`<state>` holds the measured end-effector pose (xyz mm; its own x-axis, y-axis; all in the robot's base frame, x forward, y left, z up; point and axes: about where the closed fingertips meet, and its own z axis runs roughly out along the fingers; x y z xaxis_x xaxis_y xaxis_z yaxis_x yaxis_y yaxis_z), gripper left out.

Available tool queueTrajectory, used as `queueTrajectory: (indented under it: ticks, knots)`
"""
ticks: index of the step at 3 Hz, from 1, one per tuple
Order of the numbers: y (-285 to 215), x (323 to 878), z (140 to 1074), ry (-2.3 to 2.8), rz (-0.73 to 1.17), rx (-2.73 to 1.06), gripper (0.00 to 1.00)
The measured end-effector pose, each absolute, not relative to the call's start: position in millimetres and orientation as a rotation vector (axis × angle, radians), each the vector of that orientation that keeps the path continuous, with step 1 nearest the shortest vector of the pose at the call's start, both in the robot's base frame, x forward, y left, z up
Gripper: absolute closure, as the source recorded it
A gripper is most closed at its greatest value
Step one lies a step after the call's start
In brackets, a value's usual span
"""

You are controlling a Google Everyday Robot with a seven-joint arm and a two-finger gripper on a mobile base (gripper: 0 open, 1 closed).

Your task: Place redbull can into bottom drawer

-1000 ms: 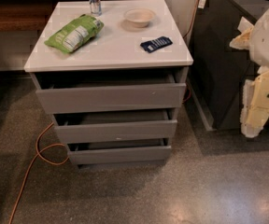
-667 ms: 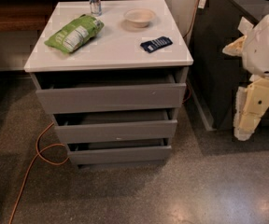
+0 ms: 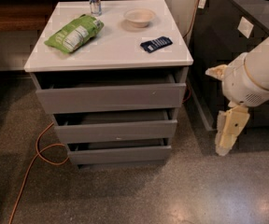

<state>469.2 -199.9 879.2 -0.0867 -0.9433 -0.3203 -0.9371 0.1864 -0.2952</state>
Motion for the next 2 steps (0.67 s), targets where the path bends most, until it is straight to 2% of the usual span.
queueTrajectory:
  ticks: [1,2]
  knots:
    - [-182.7,483.2,817.5,1.990,0.027,-1.784,0.00]
    - [-179.8,484.7,813.2,1.993,0.030,-1.788,0.00]
